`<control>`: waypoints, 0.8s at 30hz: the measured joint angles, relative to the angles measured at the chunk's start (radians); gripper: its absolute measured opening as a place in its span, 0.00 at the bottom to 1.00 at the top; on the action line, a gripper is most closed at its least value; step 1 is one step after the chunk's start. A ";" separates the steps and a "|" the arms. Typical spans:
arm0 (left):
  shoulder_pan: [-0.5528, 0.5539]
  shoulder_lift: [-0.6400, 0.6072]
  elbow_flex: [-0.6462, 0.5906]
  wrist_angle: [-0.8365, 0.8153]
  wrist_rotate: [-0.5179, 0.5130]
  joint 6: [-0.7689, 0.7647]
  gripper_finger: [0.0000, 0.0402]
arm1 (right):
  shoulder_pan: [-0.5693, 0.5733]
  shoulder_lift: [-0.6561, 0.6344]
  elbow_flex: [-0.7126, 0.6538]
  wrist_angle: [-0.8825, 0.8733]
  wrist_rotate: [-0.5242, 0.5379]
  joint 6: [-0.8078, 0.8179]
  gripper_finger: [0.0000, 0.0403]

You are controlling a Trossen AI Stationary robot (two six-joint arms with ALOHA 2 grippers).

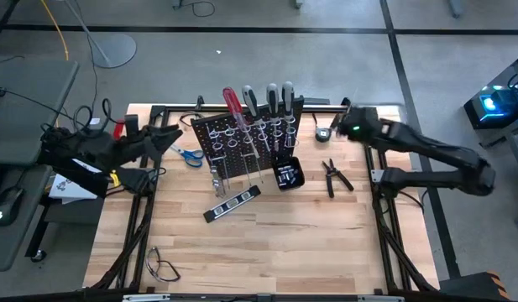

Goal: Hang tools onto peg board
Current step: Hang the blue transparent screwdriver on the pegboard

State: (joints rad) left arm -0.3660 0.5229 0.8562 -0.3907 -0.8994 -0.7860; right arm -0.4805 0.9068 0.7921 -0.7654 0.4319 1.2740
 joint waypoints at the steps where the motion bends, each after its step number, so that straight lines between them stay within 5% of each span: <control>1: 0.000 0.000 0.000 0.011 0.001 0.015 0.80 | 0.019 -0.025 0.038 0.009 0.046 -0.034 0.15; 5: 0.000 0.000 0.000 0.060 0.056 0.098 0.80 | 0.095 -0.069 0.214 0.111 0.160 -0.318 0.15; 9: 0.000 0.000 0.000 0.108 0.138 0.173 0.80 | 0.188 -0.044 0.392 0.273 0.146 -0.666 0.15; 13: 0.000 0.000 0.010 0.121 0.217 0.209 0.80 | 0.295 0.038 0.560 0.353 0.126 -0.841 0.15; 24: -0.003 0.109 0.023 0.379 0.496 -0.183 0.80 | 0.598 0.439 0.977 0.206 0.065 -1.252 0.15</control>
State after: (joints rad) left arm -0.3689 0.6320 0.8791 -0.0122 -0.4039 -0.9687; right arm 0.1170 1.3456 1.7687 -0.5589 0.4972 0.0215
